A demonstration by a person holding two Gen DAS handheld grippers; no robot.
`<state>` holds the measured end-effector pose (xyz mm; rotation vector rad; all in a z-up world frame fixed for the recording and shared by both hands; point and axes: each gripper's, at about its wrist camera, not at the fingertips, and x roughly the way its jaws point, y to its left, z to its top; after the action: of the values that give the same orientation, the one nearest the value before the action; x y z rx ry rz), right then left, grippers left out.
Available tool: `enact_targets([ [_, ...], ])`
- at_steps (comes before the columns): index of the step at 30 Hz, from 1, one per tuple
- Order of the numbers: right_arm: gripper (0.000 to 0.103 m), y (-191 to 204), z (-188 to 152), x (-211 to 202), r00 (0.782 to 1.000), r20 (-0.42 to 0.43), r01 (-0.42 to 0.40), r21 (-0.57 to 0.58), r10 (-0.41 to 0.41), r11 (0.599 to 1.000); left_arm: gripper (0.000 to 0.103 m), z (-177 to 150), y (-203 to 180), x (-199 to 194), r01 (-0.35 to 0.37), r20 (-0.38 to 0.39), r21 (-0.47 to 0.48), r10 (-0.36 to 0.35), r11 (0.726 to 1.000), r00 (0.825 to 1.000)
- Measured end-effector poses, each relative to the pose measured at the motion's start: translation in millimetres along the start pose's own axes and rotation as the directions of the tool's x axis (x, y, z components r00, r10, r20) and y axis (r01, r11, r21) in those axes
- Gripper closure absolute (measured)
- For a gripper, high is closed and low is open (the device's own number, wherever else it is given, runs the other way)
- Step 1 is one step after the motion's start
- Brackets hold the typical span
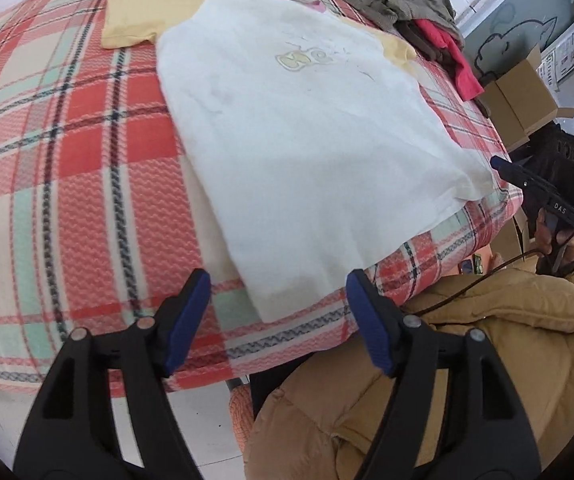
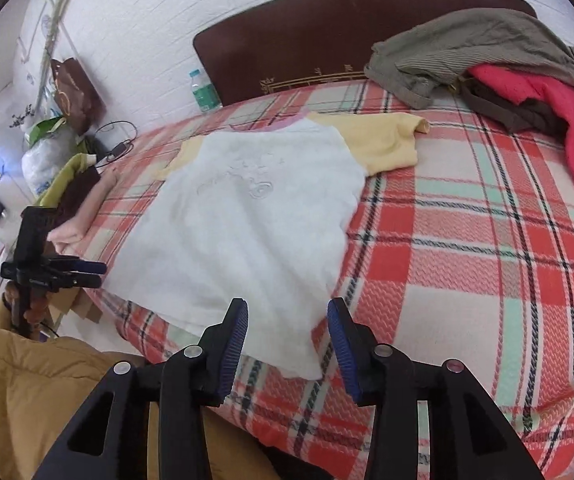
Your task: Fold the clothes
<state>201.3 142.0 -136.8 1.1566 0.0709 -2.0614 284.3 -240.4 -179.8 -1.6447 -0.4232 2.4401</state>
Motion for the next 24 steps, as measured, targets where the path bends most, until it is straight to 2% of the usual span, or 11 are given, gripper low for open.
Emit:
enact_targets([
  [1, 0.061, 3.5, 0.2, 5.9, 1.0, -0.011, -0.003, -0.011, 0.003, 1.0, 0.035, 0.8, -5.6, 4.6, -0.026, 0.0, 0.01, 0.026, 1.0, 1.0],
  [2, 0.061, 7.0, 0.2, 11.8, 1.0, -0.022, -0.004, -0.022, 0.004, 1.0, 0.05, 1.8, -10.7, 8.7, -0.048, 0.0, 0.019, 0.048, 0.999, 0.999],
  [3, 0.061, 10.4, 0.1, 17.7, 0.999, -0.032, -0.006, -0.032, 0.005, 0.999, 0.081, 3.9, -11.1, 8.4, -0.04, -0.002, 0.013, 0.04, 0.999, 0.999],
  [4, 0.061, 13.4, 0.1, 22.4, 0.999, -0.04, -0.015, -0.041, 0.014, 0.999, 0.091, 5.9, -11.2, 7.9, -0.031, -0.003, 0.007, 0.031, 0.999, 0.999],
  [9, 0.061, 27.2, 2.7, 25.6, 0.999, -0.036, -0.038, -0.096, 0.035, 0.995, 0.096, 6.6, 10.1, -20.8, 0.037, 0.066, -0.103, -0.031, 0.994, 0.997],
  [11, 0.061, 32.4, 4.8, 22.3, 0.999, -0.028, -0.046, -0.12, 0.043, 0.992, 0.096, 4.4, 23.8, -36.6, 0.033, 0.098, -0.148, -0.018, 0.988, 0.995],
  [16, 0.061, 37.0, 5.7, 37.8, 0.996, -0.084, -0.055, -0.155, 0.043, 0.986, 0.096, -7.1, 26.4, -28.6, 0.004, 0.024, -0.095, -0.001, 0.995, 1.0],
  [17, 0.061, 35.9, 4.9, 44.9, 0.993, -0.109, -0.05, -0.154, 0.033, 0.987, 0.095, -8.3, 24.0, -28.7, 0.002, 0.033, -0.079, 0.0, 0.997, 0.999],
  [19, 0.061, 34.4, 2.7, 56.3, 0.987, -0.157, -0.054, -0.155, 0.03, 0.986, 0.08, -7.6, 24.0, -36.9, 0.009, 0.092, -0.073, -0.002, 0.997, 0.996],
  [21, 0.061, 31.4, 5.7, 57.9, 0.988, -0.153, -0.05, -0.159, 0.025, 0.986, 0.031, -1.7, 26.4, -50.5, -0.013, 0.176, -0.084, 0.027, 0.996, 0.984],
  [24, 0.06, 15.2, 28.4, 44.0, 0.997, -0.055, -0.062, -0.101, 0.057, 0.993, 0.024, 13.0, 29.8, -66.5, -0.077, 0.273, -0.092, 0.1, 0.993, 0.957],
])
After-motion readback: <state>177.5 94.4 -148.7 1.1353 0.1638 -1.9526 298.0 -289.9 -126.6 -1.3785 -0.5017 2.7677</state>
